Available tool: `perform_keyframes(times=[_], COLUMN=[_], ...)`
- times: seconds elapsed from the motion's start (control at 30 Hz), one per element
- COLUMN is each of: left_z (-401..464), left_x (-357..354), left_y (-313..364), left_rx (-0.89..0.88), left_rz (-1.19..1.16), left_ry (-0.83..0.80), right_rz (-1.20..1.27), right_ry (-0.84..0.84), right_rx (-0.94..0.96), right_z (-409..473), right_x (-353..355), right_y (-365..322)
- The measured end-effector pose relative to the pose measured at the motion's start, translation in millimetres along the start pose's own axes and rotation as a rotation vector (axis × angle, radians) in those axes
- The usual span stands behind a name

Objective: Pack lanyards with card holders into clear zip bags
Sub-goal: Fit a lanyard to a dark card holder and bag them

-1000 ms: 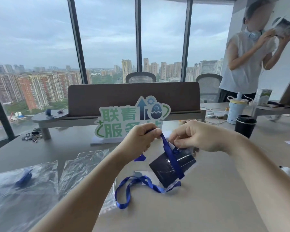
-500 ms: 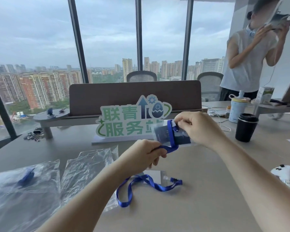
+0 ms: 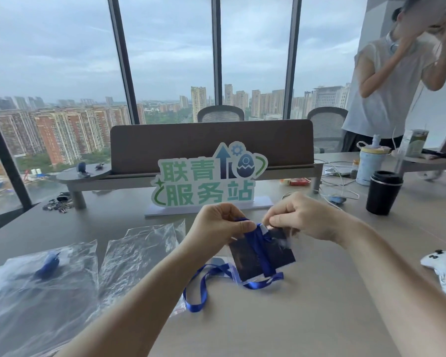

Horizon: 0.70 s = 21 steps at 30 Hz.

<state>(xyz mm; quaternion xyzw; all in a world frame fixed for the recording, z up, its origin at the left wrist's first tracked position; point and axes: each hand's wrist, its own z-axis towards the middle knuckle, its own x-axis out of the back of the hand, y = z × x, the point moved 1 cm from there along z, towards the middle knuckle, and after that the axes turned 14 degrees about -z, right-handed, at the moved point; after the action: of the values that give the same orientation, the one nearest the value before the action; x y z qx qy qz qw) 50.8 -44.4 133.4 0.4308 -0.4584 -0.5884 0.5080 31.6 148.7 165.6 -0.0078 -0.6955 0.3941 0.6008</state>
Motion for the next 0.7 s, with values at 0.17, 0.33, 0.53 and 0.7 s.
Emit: perform_keyframes(times=[0.17, 0.33, 0.53, 0.7], left_z=[1, -5, -31, -73], left_x=[2, 28, 127, 181], left_y=[-4, -11, -53, -80], left_rx=[0.024, 0.137, 0.281, 0.538], left_rz=[-0.006, -0.001, 0.854, 1.149], left_ry=[0.045, 0.072, -0.031, -0.241], right_rz=[-0.109, 0.099, 0.294, 0.404], right_ry=[-0.014, -0.033, 0.198, 0.256], right_rx=[0.008, -0.002, -0.152, -0.162], right_z=[9, 20, 30, 41], right_x=[-22, -44, -78, -100], right_y=[-11, -3, 21, 17])
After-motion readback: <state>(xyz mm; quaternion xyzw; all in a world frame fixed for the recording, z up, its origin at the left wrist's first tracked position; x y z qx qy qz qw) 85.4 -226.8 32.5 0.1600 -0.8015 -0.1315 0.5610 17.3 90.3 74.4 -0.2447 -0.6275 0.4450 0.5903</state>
